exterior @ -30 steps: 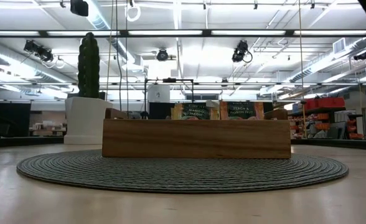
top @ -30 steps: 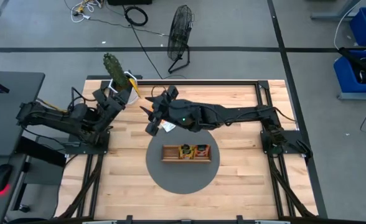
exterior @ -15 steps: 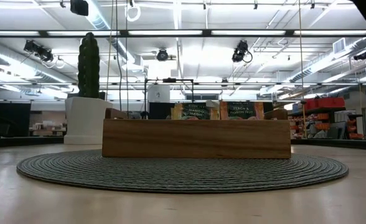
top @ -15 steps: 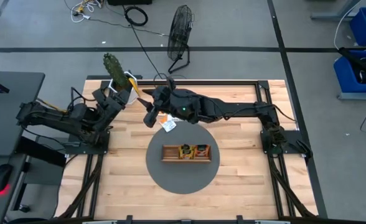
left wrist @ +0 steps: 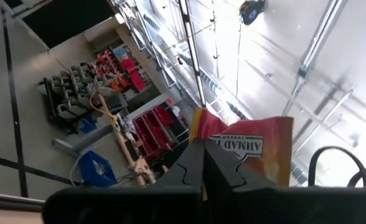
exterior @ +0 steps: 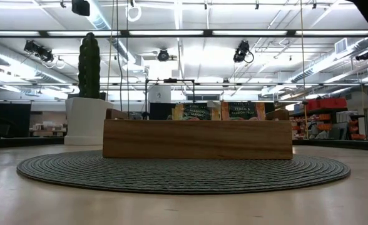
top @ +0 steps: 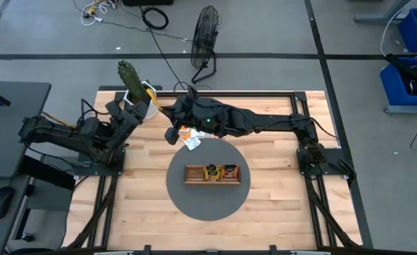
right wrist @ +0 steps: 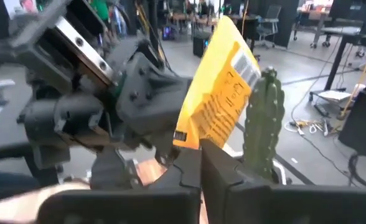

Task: Pick & Place Tea
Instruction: Put the yellow tea bag into the middle section of the wooden organizer

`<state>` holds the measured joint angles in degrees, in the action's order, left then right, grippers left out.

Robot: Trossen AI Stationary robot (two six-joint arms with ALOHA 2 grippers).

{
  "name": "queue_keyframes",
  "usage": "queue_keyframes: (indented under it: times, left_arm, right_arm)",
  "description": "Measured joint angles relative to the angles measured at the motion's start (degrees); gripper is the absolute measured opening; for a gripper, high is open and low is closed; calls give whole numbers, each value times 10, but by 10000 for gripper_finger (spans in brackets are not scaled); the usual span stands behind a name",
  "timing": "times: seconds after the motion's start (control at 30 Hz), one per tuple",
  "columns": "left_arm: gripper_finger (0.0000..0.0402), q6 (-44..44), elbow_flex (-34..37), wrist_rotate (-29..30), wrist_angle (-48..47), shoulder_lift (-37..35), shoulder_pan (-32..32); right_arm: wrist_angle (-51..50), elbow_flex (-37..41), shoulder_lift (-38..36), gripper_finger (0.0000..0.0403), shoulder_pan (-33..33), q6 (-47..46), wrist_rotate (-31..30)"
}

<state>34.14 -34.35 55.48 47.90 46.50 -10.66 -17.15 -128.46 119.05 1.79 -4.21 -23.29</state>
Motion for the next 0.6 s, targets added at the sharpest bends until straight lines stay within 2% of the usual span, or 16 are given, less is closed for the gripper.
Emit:
queue_keyframes:
  times: [0.27,0.6]
  left_arm:
    - [31,-69,0,-26,-1,-1,-2]
    - [38,-315,0,-38,-14,-2,-32]
  right_arm:
    - [-85,0,-38,2,-3,10,-2]
    - [-322,0,-117,1,-7,-62,53]
